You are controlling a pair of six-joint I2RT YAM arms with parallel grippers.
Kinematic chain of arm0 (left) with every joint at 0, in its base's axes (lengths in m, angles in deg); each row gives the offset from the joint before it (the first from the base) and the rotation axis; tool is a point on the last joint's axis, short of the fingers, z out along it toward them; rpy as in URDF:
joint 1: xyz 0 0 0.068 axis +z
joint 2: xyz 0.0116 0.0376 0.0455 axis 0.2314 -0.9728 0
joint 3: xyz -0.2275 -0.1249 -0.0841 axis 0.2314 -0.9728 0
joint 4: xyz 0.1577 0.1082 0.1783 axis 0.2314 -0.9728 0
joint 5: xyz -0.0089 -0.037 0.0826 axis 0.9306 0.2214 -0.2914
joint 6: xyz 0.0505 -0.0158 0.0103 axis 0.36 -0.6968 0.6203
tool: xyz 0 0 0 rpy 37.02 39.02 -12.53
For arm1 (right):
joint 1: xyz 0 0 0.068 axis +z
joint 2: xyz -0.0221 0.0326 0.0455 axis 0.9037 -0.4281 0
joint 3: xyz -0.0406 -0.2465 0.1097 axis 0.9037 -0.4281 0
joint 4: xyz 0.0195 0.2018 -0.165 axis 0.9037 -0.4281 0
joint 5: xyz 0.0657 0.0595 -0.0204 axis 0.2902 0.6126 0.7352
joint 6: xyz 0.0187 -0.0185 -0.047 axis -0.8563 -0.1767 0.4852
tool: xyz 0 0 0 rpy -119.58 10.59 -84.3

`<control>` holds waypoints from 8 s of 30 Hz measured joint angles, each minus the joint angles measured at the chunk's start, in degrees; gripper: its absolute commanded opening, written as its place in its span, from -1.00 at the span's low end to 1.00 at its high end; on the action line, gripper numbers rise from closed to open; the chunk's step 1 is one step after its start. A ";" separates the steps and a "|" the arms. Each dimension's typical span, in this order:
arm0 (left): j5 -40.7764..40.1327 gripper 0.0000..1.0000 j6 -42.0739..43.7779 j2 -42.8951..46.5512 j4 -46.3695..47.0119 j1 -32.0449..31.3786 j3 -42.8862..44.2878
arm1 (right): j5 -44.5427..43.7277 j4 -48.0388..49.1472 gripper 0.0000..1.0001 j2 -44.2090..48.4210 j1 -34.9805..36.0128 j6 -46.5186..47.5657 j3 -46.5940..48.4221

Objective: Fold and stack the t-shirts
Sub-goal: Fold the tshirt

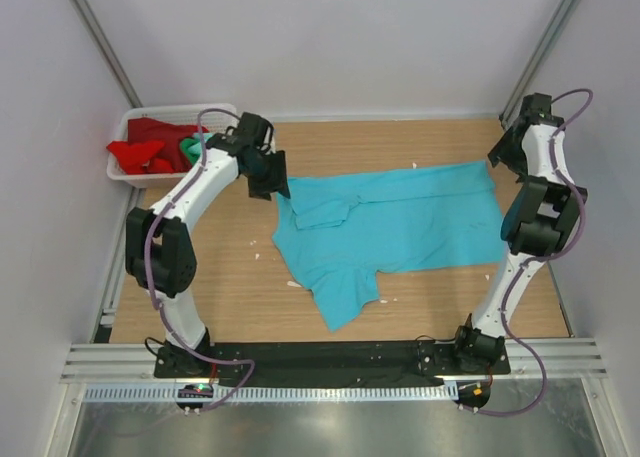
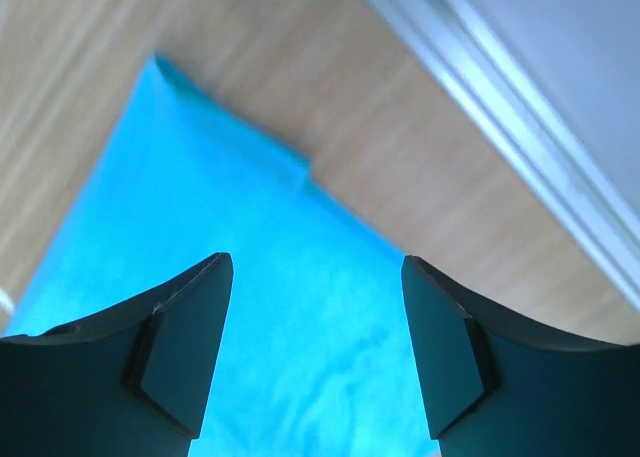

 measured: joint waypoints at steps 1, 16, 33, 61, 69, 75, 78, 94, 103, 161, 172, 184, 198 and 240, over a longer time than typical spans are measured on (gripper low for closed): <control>1.01 0.01 0.02 2.54 -0.17 -1.81 -2.71 | 0.09 0.02 0.49 3.15 0.22 -0.79 -3.78; 11.72 0.01 -14.53 20.02 5.90 -20.57 -37.13 | 10.78 8.61 0.40 31.91 13.46 -5.99 -44.09; 7.96 -0.02 -31.34 26.12 27.08 -23.80 -53.51 | 12.92 13.81 0.43 44.72 12.81 -8.15 -52.94; 8.81 -0.39 -33.16 16.59 31.23 -24.06 -50.01 | 7.58 17.46 0.34 43.89 -1.31 -11.47 -64.50; 8.81 -0.93 -31.63 15.56 30.38 -24.06 -48.63 | 6.58 19.34 0.27 43.74 -6.10 -11.89 -67.06; 9.40 -1.00 -29.44 14.03 28.98 -24.04 -46.31 | 4.85 21.14 0.11 40.87 -9.77 -11.89 -67.06; 9.70 -1.00 -28.61 14.01 28.11 -24.06 -45.88 | 4.42 21.84 0.06 38.45 -11.13 -11.87 -66.93; 9.73 -1.00 -25.40 17.94 22.60 -24.04 -45.20 | 2.91 24.30 -0.26 34.86 -12.98 -11.74 -65.22; 9.49 -1.00 -23.23 20.04 20.61 -24.06 -42.77 | 2.60 26.77 -0.75 35.43 -13.11 -13.18 -66.69; 10.47 -1.00 -18.51 24.26 19.87 -23.63 -36.70 | 2.38 18.62 -0.97 36.02 -16.06 -13.60 -63.30; 11.58 -1.00 -18.80 22.40 19.21 -19.91 -36.46 | 2.49 14.88 -0.97 34.07 -13.73 -13.38 -52.85; 13.42 -1.00 -18.78 20.26 19.15 -14.64 -36.33 | 2.86 12.22 -0.97 27.32 -10.43 -12.48 -44.72; 15.74 -1.00 -18.53 13.14 18.25 -9.46 -30.80 | 4.42 10.38 -0.97 19.61 -8.68 -11.87 -34.40; 16.17 -1.00 -18.34 -4.13 15.47 -3.52 -15.28 | 6.16 7.34 -0.97 2.12 -4.31 -9.97 -14.58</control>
